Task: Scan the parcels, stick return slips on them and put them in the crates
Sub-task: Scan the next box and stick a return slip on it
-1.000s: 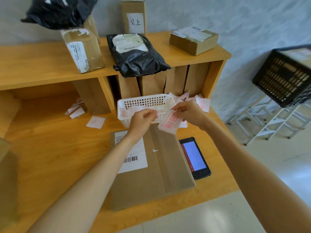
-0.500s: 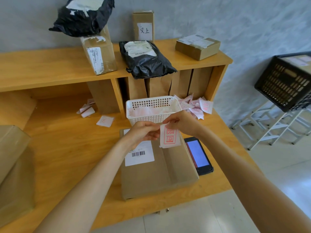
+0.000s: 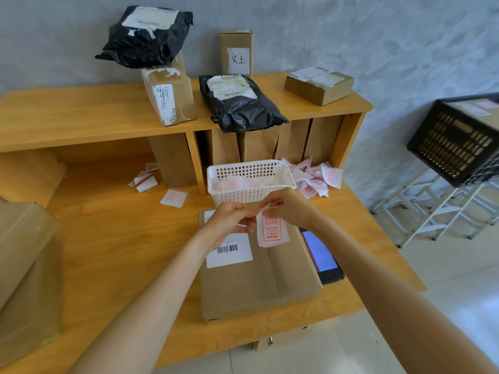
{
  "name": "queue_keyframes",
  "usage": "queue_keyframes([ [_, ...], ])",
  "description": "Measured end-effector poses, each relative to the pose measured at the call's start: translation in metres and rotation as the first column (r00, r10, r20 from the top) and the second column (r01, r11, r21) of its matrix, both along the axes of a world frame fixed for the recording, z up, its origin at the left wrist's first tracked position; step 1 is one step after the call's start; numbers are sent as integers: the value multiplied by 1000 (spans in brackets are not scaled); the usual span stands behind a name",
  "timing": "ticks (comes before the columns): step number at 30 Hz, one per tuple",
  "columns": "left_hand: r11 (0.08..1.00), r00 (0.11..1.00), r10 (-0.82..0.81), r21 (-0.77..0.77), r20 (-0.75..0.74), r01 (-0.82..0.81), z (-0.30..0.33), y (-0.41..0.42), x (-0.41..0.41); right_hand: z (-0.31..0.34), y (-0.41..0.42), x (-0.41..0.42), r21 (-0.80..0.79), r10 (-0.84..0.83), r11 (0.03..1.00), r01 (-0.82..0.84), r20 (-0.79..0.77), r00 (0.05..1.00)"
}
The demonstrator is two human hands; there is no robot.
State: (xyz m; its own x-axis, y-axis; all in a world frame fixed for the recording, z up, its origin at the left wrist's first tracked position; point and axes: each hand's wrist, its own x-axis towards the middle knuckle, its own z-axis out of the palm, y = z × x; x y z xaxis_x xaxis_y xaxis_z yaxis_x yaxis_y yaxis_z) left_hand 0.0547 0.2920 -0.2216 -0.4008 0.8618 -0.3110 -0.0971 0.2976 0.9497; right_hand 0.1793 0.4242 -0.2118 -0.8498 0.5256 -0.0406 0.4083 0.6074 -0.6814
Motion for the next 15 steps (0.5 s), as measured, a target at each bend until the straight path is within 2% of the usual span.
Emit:
queue_keyframes([
  [4,1000,1000,23,14,8,-23,-3,-2,-1,-3,-6,-2,35,-35,999,37,-42,998],
  [10,985,986,165,50,-22,-164,-4,-3,-8,1,-21,-3,29,-283,957,288,-124,951],
  [15,979,978,195,68,-71,-190,-3,-1,-9,3,-42,-15,-134,-305,948,290,-104,947],
])
